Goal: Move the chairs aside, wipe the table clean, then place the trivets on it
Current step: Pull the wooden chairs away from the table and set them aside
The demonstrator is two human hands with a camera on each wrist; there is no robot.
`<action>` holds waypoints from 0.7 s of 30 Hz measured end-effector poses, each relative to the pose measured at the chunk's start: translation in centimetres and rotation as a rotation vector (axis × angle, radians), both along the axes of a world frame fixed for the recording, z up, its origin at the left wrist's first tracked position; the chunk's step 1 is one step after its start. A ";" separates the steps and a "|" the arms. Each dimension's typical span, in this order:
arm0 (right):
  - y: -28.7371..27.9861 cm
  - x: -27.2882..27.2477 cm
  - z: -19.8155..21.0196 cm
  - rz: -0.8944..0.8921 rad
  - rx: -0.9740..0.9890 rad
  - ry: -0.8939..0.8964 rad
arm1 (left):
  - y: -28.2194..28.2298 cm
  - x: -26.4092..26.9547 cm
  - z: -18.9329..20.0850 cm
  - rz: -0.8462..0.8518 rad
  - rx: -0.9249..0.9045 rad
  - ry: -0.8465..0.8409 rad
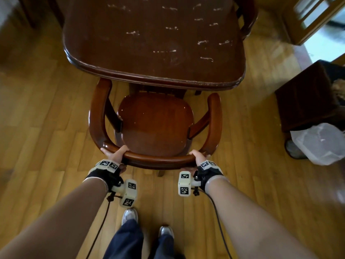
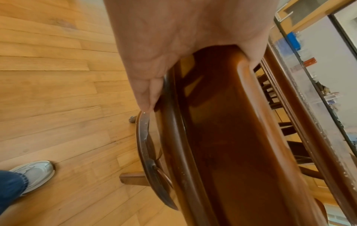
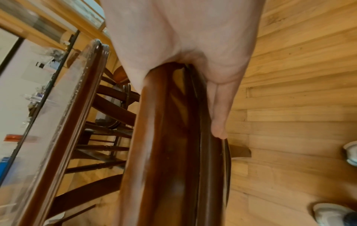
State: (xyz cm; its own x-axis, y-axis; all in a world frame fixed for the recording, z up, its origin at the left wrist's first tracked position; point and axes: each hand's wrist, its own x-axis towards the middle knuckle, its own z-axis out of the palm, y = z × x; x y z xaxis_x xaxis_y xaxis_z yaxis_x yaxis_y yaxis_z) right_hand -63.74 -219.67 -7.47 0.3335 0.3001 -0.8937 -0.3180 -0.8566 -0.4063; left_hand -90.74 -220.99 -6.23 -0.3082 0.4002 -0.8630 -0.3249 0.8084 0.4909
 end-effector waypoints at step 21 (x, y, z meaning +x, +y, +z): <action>-2.6 1.0 0.7 0.026 0.045 0.003 | -3.1 -1.4 -1.4 -0.004 0.017 0.026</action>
